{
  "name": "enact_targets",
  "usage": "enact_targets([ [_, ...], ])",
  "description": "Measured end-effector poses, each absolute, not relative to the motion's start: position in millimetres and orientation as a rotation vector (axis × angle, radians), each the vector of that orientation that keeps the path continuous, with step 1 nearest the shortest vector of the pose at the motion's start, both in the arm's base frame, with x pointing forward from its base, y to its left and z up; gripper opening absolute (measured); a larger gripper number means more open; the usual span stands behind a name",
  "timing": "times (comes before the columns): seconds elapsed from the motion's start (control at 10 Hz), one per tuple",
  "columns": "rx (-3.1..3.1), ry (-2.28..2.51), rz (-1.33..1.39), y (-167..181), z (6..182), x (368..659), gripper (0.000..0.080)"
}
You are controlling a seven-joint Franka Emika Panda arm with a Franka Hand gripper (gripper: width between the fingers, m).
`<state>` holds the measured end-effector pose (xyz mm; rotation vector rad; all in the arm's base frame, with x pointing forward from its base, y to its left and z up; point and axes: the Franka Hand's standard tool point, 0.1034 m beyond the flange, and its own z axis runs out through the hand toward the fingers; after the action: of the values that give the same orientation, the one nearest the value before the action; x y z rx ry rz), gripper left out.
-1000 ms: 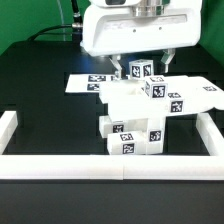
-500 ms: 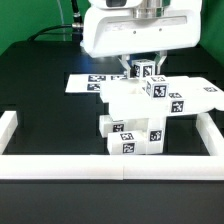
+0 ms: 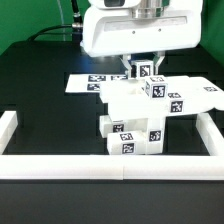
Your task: Assemble chair
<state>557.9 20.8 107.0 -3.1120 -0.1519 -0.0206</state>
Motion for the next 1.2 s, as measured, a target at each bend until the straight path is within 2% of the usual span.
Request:
enact_targets([
  [0.5,-2.999,0.75,0.012,21.7,106.4,558.7,0.0269],
  [0.8,-2.917,0.975,0.019,20.9,106.5,559.4,0.0269],
  [1.0,-2.787,1.288,0.034,23.3,106.3,559.3,0.0269],
  [1.2,-2.765,1.335,0.036,23.8,106.2,559.2,0.0278],
])
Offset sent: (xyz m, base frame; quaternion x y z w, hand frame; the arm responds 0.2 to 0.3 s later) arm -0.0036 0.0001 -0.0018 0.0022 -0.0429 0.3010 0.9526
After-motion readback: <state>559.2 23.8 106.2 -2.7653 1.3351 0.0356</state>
